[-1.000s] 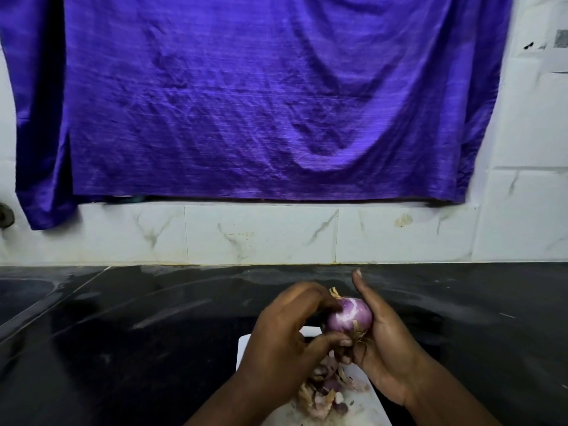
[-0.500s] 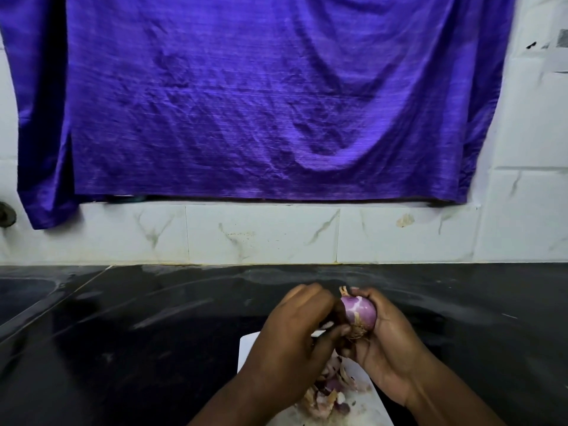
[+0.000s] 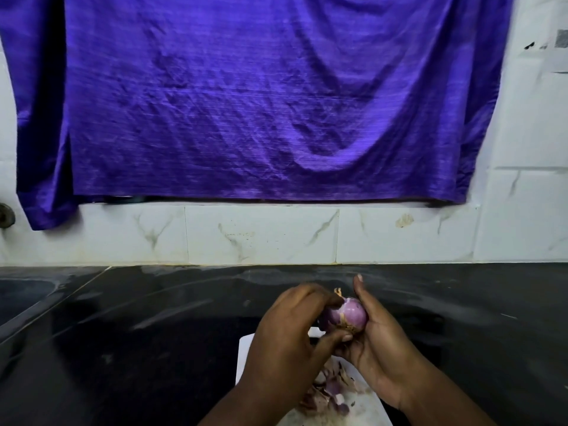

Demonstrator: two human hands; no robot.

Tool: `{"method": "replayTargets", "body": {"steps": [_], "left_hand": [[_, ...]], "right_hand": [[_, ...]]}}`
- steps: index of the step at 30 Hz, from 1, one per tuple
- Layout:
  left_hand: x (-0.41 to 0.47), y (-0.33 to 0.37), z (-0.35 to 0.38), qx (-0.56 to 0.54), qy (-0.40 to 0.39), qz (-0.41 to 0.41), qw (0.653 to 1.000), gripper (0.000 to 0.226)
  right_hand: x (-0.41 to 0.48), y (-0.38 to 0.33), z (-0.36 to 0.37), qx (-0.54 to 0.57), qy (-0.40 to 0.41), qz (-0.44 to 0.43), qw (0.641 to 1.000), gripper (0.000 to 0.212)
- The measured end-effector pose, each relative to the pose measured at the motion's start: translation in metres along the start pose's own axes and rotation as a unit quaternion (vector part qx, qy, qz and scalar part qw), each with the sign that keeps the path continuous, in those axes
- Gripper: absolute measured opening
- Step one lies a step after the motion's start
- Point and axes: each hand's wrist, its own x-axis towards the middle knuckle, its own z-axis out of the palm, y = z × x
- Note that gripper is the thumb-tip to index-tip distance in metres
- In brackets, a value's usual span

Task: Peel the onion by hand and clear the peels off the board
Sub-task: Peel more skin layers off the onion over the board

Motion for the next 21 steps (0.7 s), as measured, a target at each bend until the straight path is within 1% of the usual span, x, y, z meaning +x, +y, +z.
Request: {"method": "replayTargets", "body": {"steps": [3, 6, 11, 16, 21], "left_hand": [[0.001, 0.0, -0.001, -0.01, 0.025, -0.015, 1.0, 0.031], [0.003, -0.002, -0.002, -0.049, 0.049, -0.044, 0.997, 0.029], [0.004, 0.001, -0.004, -0.054, 0.059, -0.052, 0.995, 0.026], [0.005, 0.002, -0.005, -0.064, 0.05, -0.055, 0.995, 0.025], [0.006, 0.0, -0.005, -0.068, 0.031, -0.043, 0.996, 0.024]], "right_hand": [[-0.002, -0.001, 0.004, -0.031, -0.027, -0.018, 0.999, 0.072], [-0.007, -0.003, 0.008, -0.067, -0.048, -0.045, 0.996, 0.065], [-0.004, 0.0, 0.011, -0.09, -0.041, -0.093, 0.991, 0.057], [0.001, 0.005, 0.012, -0.079, -0.035, -0.128, 0.988, 0.05], [0.001, 0.006, 0.013, -0.083, -0.033, -0.143, 0.986, 0.05]]}}
